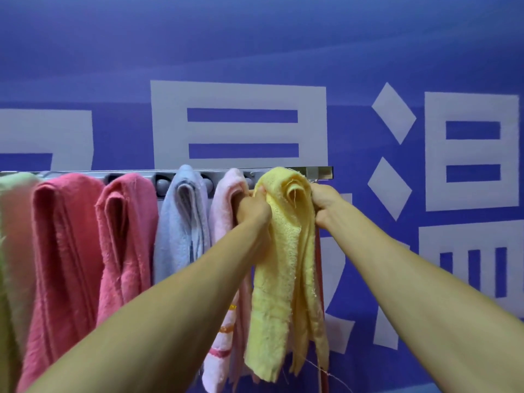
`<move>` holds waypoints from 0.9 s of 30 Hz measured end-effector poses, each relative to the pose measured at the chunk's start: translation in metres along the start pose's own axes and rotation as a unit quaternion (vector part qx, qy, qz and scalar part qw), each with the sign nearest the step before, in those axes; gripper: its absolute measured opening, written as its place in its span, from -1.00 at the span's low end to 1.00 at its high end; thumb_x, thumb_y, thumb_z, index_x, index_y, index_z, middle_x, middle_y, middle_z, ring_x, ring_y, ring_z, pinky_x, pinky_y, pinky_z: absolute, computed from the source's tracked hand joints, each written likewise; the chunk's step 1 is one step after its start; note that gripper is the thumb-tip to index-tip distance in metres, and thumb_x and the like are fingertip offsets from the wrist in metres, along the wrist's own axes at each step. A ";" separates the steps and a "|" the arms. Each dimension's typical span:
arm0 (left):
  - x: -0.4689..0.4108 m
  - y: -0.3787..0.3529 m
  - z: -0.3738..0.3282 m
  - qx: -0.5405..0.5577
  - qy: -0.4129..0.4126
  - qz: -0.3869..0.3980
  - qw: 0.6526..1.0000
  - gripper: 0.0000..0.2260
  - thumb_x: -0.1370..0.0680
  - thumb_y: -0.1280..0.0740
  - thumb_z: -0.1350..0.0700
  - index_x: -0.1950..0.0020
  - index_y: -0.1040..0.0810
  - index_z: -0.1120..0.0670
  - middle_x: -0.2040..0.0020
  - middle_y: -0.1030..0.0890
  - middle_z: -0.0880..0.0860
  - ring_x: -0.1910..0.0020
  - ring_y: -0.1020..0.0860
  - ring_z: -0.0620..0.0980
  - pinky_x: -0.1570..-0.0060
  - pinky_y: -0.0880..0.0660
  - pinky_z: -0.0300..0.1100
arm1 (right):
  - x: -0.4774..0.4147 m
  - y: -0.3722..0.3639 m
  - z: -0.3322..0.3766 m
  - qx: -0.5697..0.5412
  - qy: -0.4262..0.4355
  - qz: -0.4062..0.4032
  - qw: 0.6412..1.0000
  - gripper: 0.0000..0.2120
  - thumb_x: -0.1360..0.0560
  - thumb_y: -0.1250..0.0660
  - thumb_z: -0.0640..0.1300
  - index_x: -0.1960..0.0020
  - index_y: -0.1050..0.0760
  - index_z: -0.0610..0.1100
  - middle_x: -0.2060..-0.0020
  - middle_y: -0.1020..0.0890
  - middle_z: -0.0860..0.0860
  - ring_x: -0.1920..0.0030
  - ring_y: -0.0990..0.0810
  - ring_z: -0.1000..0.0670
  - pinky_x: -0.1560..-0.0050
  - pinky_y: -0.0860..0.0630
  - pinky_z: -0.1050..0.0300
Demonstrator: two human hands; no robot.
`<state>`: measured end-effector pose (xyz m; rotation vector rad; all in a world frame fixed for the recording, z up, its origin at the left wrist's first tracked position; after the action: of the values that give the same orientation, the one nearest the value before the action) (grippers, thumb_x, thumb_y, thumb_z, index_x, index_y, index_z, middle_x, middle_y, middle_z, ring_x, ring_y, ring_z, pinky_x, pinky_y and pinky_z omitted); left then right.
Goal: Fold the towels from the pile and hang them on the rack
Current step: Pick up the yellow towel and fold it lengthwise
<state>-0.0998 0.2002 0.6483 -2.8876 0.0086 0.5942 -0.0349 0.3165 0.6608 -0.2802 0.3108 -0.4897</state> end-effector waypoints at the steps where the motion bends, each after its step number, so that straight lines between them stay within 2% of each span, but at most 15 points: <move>1: -0.001 0.000 0.004 -0.005 -0.001 0.000 1.000 -0.70 -0.57 -0.28 0.02 -0.23 -0.52 0.15 -0.10 -0.60 0.14 -0.11 -0.55 0.12 -0.25 -0.44 0.05 | 0.000 -0.003 -0.001 0.008 0.000 0.012 1.000 -0.84 -0.42 -0.42 -0.30 0.31 -0.53 -0.18 0.52 -0.57 -0.06 0.55 -0.55 0.05 0.52 -0.48 0.23; 5: 0.001 0.003 0.013 -0.035 0.004 0.010 0.999 -0.73 -0.57 -0.28 -0.01 -0.14 -0.53 0.15 -0.01 -0.63 0.16 0.00 -0.59 0.13 -0.15 -0.51 0.05 | -0.001 -0.003 -0.004 0.005 0.015 0.036 0.999 -0.79 -0.48 -0.36 -0.35 0.32 -0.51 -0.20 0.65 -0.50 0.01 0.67 -0.44 0.12 0.62 -0.39 0.31; 8: 0.008 0.008 0.011 -0.052 0.001 0.036 0.998 -0.77 -0.59 -0.26 -0.01 -0.06 -0.55 0.14 0.07 -0.63 0.16 0.08 -0.60 0.12 -0.05 -0.55 0.03 | 0.000 0.003 -0.007 0.037 0.032 0.013 0.999 -0.95 -0.45 -0.40 -0.32 0.17 -0.60 -0.21 0.59 -0.54 0.02 0.63 -0.44 0.12 0.60 -0.40 0.28; 11: 0.017 0.015 0.008 -0.088 -0.043 0.069 0.993 -0.78 -0.60 -0.25 0.02 -0.04 -0.58 0.14 0.14 -0.65 0.14 0.14 -0.63 0.11 0.09 -0.59 -0.01 | 0.006 0.008 -0.004 0.120 0.078 -0.014 0.990 -0.92 -0.48 -0.36 -0.34 0.11 -0.59 -0.20 0.53 -0.58 0.03 0.64 -0.45 0.17 0.60 -0.41 0.32; 13: 0.030 0.025 0.002 -0.109 -0.081 0.103 0.985 -0.78 -0.61 -0.22 0.06 -0.02 -0.60 0.15 0.18 -0.64 0.11 0.23 -0.59 0.01 0.25 -0.56 -0.14 | 0.013 0.011 0.000 0.182 0.112 -0.025 0.976 -0.95 -0.47 -0.38 -0.32 0.08 -0.60 -0.23 0.35 -0.64 -0.05 0.51 -0.56 0.15 0.48 -0.52 0.30; 15: 0.044 0.038 -0.005 -0.126 -0.110 0.148 0.975 -0.77 -0.61 -0.18 0.14 0.06 -0.63 0.12 0.21 -0.63 0.09 0.26 -0.52 -0.07 0.23 -0.50 -0.17 | 0.021 0.015 0.003 0.249 0.132 -0.040 0.959 -0.97 -0.45 -0.42 -0.28 0.11 -0.62 -0.20 0.23 -0.67 -0.09 0.32 -0.63 0.06 0.27 -0.61 0.20; 16: 0.051 0.045 -0.009 -0.132 -0.118 0.161 0.971 -0.75 -0.59 -0.16 0.19 0.14 -0.62 0.11 0.27 -0.61 0.01 0.29 -0.50 -0.12 0.22 -0.48 -0.20 | 0.026 0.016 0.004 0.275 0.134 -0.046 0.951 -0.95 -0.45 -0.42 -0.27 0.16 -0.62 -0.16 0.22 -0.68 -0.10 0.25 -0.64 0.02 0.20 -0.61 0.17; 18: 0.069 0.060 -0.021 -0.124 -0.108 0.181 0.970 -0.70 -0.56 -0.15 0.27 0.27 -0.56 0.04 0.43 -0.54 -0.18 0.41 -0.47 -0.25 0.33 -0.41 -0.37 | 0.037 0.020 0.005 0.299 0.133 -0.052 0.943 -0.89 -0.45 -0.43 -0.27 0.22 -0.62 -0.12 0.21 -0.68 -0.10 0.18 -0.66 -0.04 0.15 -0.63 0.11; 19: 0.074 0.067 -0.025 -0.112 -0.100 0.187 0.971 -0.68 -0.56 -0.14 0.30 0.24 -0.58 0.01 0.41 -0.55 -0.19 0.39 -0.49 -0.26 0.32 -0.43 -0.39 | 0.043 0.021 0.004 0.303 0.132 -0.050 0.942 -0.89 -0.45 -0.43 -0.27 0.22 -0.62 -0.11 0.20 -0.68 -0.10 0.16 -0.66 -0.05 0.12 -0.64 0.09; 22: 0.090 0.088 -0.044 -0.109 -0.068 0.212 0.969 -0.71 -0.57 -0.13 0.33 -0.14 -0.59 0.15 0.08 -0.63 0.01 0.10 -0.59 -0.05 -0.04 -0.51 -0.18 | 0.070 0.025 0.006 0.309 0.119 -0.043 0.942 -0.94 -0.46 -0.42 -0.26 0.14 -0.63 -0.13 0.16 -0.68 -0.07 0.13 -0.66 -0.03 0.14 -0.63 0.11; 27: 0.123 0.131 -0.067 -0.161 -0.063 0.265 0.948 -0.76 -0.59 -0.18 0.29 -0.17 -0.57 0.15 -0.03 -0.64 0.11 0.04 -0.61 0.02 -0.05 -0.50 -0.17 | 0.124 0.027 0.011 0.317 0.122 -0.012 0.941 -0.91 -0.49 -0.35 -0.29 0.03 -0.62 -0.22 0.13 -0.67 -0.15 0.19 -0.65 -0.03 0.17 -0.64 0.14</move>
<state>0.0341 0.0633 0.6358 -3.1541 0.7593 0.9461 0.0842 0.2789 0.6340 0.4088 0.3743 -0.6231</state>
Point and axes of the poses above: each hand's wrist, its own x-axis away from the middle knuckle, its own y-axis out of the back of the hand, z = x × y, the point moved 4 cm from there along -x, towards the middle knuckle
